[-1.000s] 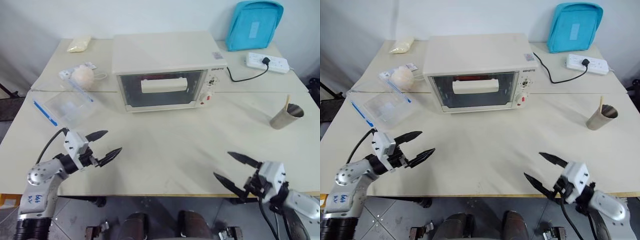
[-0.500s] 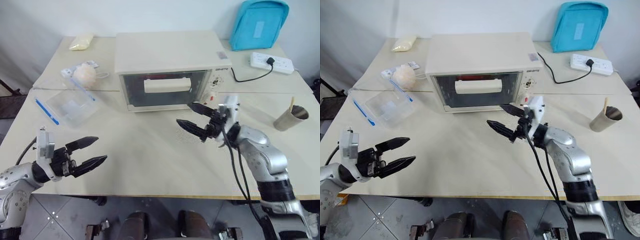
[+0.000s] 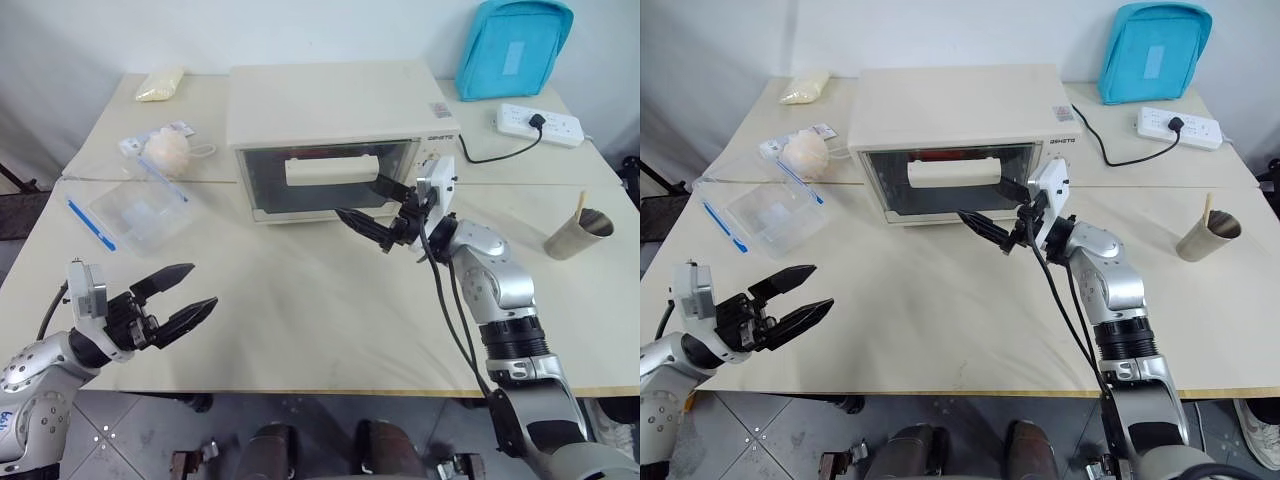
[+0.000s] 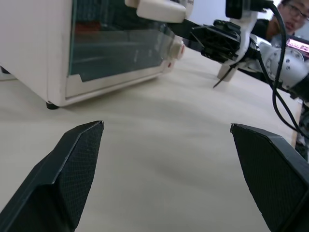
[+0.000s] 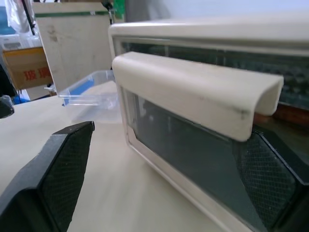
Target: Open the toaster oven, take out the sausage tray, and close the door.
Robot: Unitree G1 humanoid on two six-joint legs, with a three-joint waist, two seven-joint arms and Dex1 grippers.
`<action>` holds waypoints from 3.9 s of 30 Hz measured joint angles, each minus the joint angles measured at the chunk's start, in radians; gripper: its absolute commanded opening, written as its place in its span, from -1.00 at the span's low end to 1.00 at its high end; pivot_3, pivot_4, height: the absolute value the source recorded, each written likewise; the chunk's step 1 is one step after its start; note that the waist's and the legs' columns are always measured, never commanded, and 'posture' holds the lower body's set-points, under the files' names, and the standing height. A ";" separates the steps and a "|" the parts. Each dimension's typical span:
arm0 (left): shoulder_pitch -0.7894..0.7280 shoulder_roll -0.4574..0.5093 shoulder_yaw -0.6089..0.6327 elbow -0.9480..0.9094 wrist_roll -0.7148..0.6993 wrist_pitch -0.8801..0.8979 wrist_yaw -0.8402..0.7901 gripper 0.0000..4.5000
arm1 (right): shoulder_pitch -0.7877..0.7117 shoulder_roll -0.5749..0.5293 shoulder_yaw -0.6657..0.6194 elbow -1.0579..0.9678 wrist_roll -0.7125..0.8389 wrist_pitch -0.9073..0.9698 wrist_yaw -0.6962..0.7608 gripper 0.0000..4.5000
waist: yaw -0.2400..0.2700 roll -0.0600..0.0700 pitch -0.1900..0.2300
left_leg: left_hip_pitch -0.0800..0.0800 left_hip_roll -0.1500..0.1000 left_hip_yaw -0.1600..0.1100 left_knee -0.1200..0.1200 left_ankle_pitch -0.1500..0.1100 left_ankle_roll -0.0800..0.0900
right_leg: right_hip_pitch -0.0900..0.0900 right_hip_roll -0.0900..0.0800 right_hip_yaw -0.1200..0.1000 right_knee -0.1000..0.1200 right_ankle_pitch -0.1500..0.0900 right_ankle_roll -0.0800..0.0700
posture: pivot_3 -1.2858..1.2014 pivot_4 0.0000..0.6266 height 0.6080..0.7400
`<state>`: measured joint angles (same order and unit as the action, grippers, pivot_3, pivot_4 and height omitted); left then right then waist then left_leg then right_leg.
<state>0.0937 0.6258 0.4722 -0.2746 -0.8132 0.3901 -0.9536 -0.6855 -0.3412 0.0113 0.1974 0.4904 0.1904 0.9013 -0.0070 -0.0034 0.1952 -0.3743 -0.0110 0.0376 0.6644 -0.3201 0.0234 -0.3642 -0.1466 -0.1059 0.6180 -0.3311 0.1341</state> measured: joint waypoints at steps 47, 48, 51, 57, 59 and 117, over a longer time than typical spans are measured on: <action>-0.526 -0.127 -0.396 0.490 0.415 -0.277 -0.020 -0.99 | 0.759 -0.275 -0.222 -0.172 -0.264 -0.476 -0.002 1.00 | 0.025 -0.002 0.001 | 0.004 0.000 0.008 0.002 0.002 0.000 | 0.002 -0.001 -0.003 0.001 0.000 0.000 | 0.03 -0.52 1.00; -0.518 -0.129 -0.396 0.493 0.430 -0.290 -0.011 -0.99 | 0.750 -0.278 -0.227 -0.178 -0.285 -0.474 -0.028 1.00 | 0.021 -0.002 0.001 | 0.004 0.000 0.008 0.002 0.002 0.000 | 0.002 -0.001 -0.002 0.001 0.000 0.000 | 0.03 -0.52 1.00; -0.500 -0.144 -0.415 0.506 0.468 -0.316 0.010 -0.99 | 0.631 -0.279 -0.215 -0.231 -0.379 -0.465 -0.127 1.00 | 0.007 -0.002 0.001 | 0.004 0.000 0.009 0.002 0.002 0.000 | 0.001 -0.001 -0.001 0.002 0.000 0.000 | 0.03 -0.52 1.00; -0.457 -0.144 -0.405 0.487 0.490 -0.371 0.038 -0.99 | 0.351 -0.193 -0.054 -0.342 -0.606 -0.259 -0.311 1.00 | 0.006 -0.002 0.000 | 0.002 0.002 0.009 0.001 0.002 -0.002 | -0.003 0.000 -0.002 0.004 0.000 0.000 | 0.03 -0.52 1.00; -0.435 -0.151 -0.393 0.466 0.477 -0.370 0.052 -0.99 | 0.272 -0.148 0.054 -0.339 -0.682 -0.240 -0.329 1.00 | 0.004 -0.002 0.000 | 0.001 0.002 0.009 0.001 0.002 -0.002 | -0.004 0.000 -0.002 0.004 0.000 0.000 | 0.03 -0.52 1.00; -0.666 -0.147 -0.245 0.513 0.270 -0.259 0.090 1.00 | -0.257 0.076 0.492 0.302 -1.256 -0.314 -0.735 -1.00 | -0.054 -0.004 0.000 | -0.016 0.002 0.001 0.001 0.003 -0.003 | -0.021 0.002 -0.007 0.011 0.000 -0.001 | 0.03 -0.52 1.00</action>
<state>-0.5721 0.4791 0.2274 0.2384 -0.5434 0.1308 -0.8641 -0.9426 -0.2654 0.5037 0.4990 -0.7656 -0.1235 0.1661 -0.0614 -0.0077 0.1948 -0.3899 -0.0090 0.0382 0.6658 -0.3175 0.0202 -0.3851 -0.1450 -0.1127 0.6287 -0.3307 0.1334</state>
